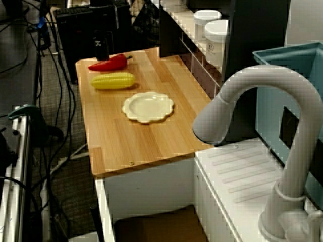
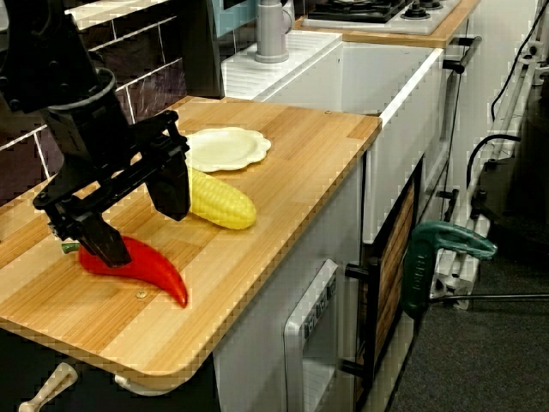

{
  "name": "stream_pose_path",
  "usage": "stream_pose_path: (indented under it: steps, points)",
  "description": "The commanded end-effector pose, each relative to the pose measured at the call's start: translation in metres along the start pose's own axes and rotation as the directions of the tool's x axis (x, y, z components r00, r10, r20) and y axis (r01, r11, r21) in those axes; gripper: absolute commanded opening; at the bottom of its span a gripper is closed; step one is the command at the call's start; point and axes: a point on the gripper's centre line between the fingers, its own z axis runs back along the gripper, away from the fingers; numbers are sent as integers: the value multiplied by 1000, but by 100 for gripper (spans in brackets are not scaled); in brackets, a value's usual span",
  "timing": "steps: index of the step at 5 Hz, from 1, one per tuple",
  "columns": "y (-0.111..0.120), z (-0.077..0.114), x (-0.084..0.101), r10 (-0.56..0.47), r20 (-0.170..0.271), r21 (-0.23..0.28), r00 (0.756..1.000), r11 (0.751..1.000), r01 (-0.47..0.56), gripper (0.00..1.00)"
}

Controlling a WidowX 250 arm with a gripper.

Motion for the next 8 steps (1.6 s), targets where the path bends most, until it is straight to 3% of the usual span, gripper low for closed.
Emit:
stream_pose_path:
  steps: [1,2,3,5,7,8]
  points:
    - [0,0,0,0,0,0,1000,1000,0,100]
    - [7,14,-1,42,-4,6,999,999,-42,100]
    - [14,16,2,90,-14,9,996,996,-90,100]
    - [11,7,0,228,67,37,971,972,-231,100]
    - [-6,-1,4,240,141,97,961,962,-254,100]
    - [-2,-17,7,241,123,78,963,965,-251,0]
